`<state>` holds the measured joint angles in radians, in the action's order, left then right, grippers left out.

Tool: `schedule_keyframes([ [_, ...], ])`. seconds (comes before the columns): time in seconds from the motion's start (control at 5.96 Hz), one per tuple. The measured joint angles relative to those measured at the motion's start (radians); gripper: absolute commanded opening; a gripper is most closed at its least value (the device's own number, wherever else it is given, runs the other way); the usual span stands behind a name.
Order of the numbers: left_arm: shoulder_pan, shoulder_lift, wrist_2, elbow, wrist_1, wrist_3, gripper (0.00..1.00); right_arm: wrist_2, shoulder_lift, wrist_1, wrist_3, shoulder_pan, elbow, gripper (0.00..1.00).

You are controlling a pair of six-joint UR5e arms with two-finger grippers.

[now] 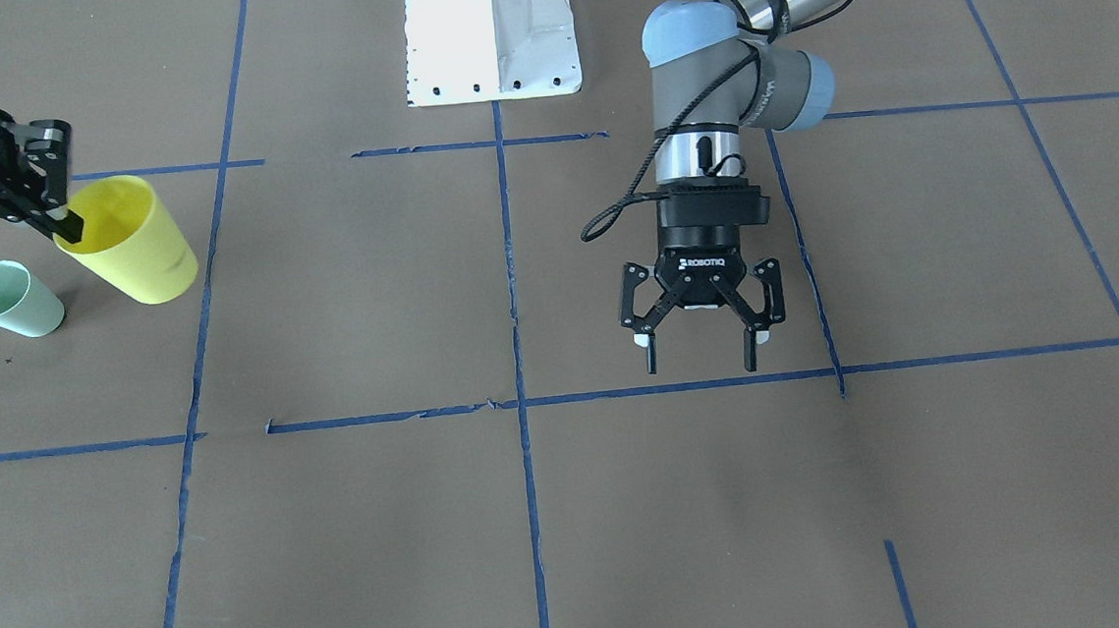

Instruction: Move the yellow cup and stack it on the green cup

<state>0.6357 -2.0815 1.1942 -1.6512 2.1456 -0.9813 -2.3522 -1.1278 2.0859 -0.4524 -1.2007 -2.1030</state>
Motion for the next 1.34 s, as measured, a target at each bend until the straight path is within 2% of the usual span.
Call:
schedule_keyframes([
  [0.17, 0.062, 0.032, 0.175, -0.081, -0.141, -0.007, 1.00, 0.004, -0.089, -0.002, 0.073, -0.017, -0.042, 0.00],
  [0.34, 0.128, 0.043, 0.368, -0.193, -0.360, -0.009, 1.00, 0.013, -0.157, -0.006, 0.145, -0.029, -0.060, 0.00],
  [0.5, 0.167, 0.056, 0.503, -0.283, -0.499, -0.012, 1.00, 0.024, -0.226, -0.012, 0.234, -0.033, -0.063, 0.00],
  [0.67, 0.180, 0.072, 0.559, -0.326, -0.546, -0.016, 1.00, 0.034, -0.297, -0.018, 0.313, -0.035, -0.060, 0.00],
  [0.84, 0.182, 0.078, 0.576, -0.340, -0.560, -0.017, 1.00, 0.040, -0.380, -0.071, 0.359, -0.036, -0.044, 0.00],
  [1.17, 0.180, 0.079, 0.582, -0.345, -0.564, -0.039, 1.00, 0.036, -0.500, -0.312, 0.378, -0.050, 0.070, 0.00],
  [1.34, 0.179, 0.079, 0.582, -0.345, -0.564, -0.050, 1.00, 0.034, -0.513, -0.356, 0.377, -0.053, 0.111, 0.00],
])
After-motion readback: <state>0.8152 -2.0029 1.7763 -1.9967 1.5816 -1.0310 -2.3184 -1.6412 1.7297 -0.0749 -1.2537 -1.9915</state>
